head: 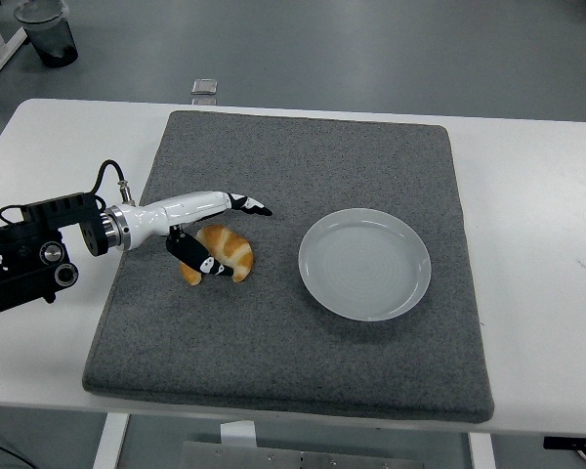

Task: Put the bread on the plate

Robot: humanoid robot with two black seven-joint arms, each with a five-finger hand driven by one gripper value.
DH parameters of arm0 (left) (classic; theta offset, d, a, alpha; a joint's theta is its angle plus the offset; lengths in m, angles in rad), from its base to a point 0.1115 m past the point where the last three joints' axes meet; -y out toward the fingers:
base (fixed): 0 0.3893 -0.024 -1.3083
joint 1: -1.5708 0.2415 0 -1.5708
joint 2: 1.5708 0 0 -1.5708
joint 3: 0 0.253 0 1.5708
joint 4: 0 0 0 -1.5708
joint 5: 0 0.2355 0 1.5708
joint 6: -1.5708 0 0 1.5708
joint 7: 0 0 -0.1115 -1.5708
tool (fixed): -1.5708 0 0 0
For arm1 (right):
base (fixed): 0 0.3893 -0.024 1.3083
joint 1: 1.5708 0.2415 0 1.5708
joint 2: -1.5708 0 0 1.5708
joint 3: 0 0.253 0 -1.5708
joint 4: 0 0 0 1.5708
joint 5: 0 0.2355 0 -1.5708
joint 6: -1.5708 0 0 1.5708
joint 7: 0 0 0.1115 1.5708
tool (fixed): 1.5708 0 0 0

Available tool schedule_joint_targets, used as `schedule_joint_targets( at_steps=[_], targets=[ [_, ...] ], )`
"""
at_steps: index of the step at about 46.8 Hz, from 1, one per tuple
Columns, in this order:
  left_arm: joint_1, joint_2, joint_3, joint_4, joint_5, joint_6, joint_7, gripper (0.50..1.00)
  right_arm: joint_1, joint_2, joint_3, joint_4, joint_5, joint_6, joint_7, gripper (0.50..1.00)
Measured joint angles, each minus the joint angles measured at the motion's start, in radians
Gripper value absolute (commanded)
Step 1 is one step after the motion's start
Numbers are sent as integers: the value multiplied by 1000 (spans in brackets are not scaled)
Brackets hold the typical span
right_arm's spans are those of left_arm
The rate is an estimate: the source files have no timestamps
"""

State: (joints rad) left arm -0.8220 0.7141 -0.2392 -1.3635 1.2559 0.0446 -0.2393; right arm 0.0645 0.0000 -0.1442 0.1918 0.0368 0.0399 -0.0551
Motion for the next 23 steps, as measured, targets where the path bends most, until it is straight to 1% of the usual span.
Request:
schedule_joint_targets(
  at_steps=[15,21,23],
  targets=[
    [1,-31,0,43,33,0,0,941,0,0,0,0,0,0,0,932],
    [-1,-31,0,43,36,0,0,930,0,0,0,0,0,0,0,932],
    [-3,-31,0,43,37,0,0,917,0,0,0,0,0,0,0,932]
  ],
)
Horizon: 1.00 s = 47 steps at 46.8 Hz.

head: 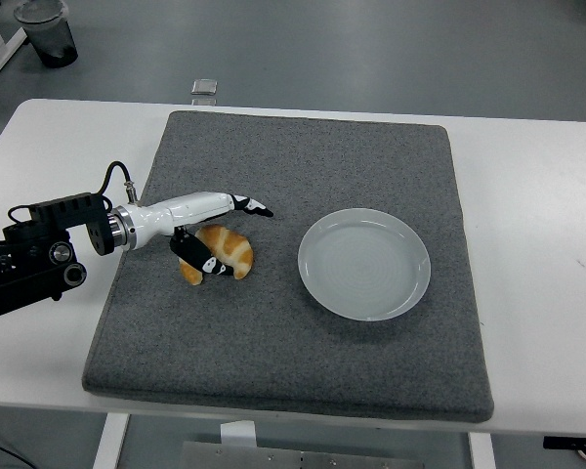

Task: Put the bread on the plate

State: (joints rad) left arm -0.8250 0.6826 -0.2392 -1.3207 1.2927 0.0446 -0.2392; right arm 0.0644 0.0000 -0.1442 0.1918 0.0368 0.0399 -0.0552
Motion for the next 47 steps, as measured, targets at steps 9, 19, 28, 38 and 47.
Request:
schedule_joint_targets(
  at_steps=[9,19,28,38,47],
  targets=[
    [-8,0,0,0,33,-1,0,896,0,0,0,0,0,0,0,930],
    [-8,0,0,-3,61,-2,0,857,0,0,0,6,0,0,0,932],
    [-7,2,1,-6,84,-4,0,853,0,0,0,6,0,0,0,932],
    [-4,6,1,-9,125,-4,0,825,0,0,0,7,0,0,0,932],
    [-12,6,1,-9,136,-5,-2,799,0,0,0,8,0,0,0,932]
  ],
)
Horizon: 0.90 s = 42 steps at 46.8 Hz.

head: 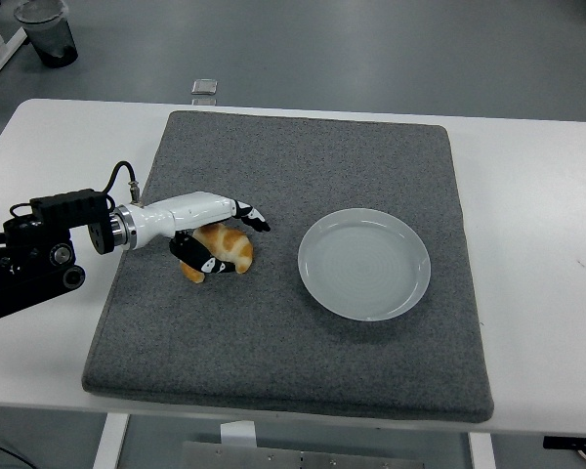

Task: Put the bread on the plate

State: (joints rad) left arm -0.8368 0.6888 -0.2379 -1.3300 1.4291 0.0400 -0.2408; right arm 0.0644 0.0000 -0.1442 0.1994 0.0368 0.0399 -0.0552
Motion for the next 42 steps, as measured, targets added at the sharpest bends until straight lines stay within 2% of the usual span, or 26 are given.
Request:
schedule_joint_targets(
  at_steps=[12,14,22,25,28,31,32,42],
  targets=[
    [-2,1,-1,0,49,0,-1,750,0,0,0,0,0,0,0,932],
    [-2,1,-1,0,53,0,-2,724,0,0,0,0,0,0,0,932],
    [-4,1,-2,0,77,1,-2,677,0,0,0,0,0,0,0,932],
    [-5,1,-2,0,86,1,-2,619,0,0,0,0,0,0,0,932],
    [-8,2,-2,0,94,1,-6,587,0,0,0,0,0,0,0,932],
    [-11,2,-2,0,103,2,-8,508,0,0,0,0,0,0,0,932],
    [-12,2,-2,0,107,3,-9,500,0,0,0,0,0,0,0,932],
    [-21,2,-2,0,120,7,-14,500,0,0,0,0,0,0,0,932]
  ],
)
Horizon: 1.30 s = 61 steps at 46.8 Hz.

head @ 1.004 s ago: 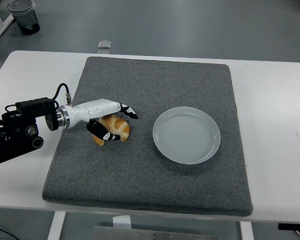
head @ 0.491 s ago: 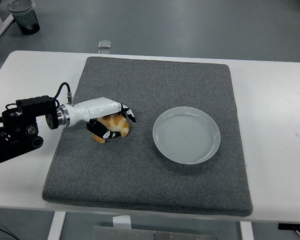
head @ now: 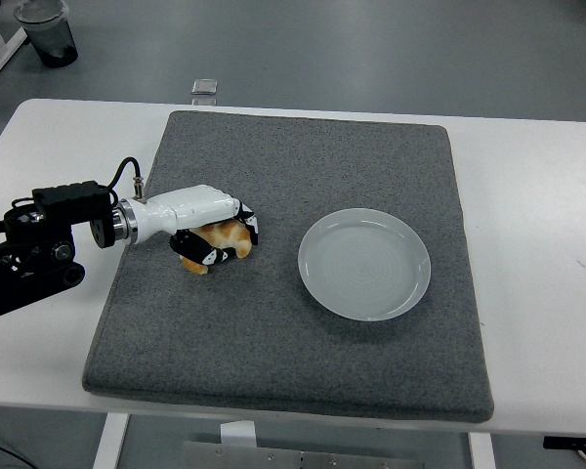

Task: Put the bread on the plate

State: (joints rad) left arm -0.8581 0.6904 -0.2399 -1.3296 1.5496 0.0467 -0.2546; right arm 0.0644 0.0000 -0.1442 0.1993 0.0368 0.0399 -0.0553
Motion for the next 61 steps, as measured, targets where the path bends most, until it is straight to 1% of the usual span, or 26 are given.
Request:
schedule_joint_targets(
  at_steps=[14,24,33,39,54,61],
  targets=[
    [-6,0,-1,3,51,10,-2,500,0,0,0,0,0,0,0,932],
    [-19,4,-14,-3,54,10,-2,500,0,0,0,0,0,0,0,932],
    [-84,11,-36,-14,42,10,-2,500,0,0,0,0,0,0,0,932],
    [-134,18,-61,-21,39,0,0,500,0,0,0,0,0,0,0,930],
    [-252,46,-63,-46,-16,-23,-1,500,10,0,0,0,0,0,0,932],
    [-300,47,-63,-50,-26,-33,-1,500,11,0,0,0,0,0,0,932]
  ],
)
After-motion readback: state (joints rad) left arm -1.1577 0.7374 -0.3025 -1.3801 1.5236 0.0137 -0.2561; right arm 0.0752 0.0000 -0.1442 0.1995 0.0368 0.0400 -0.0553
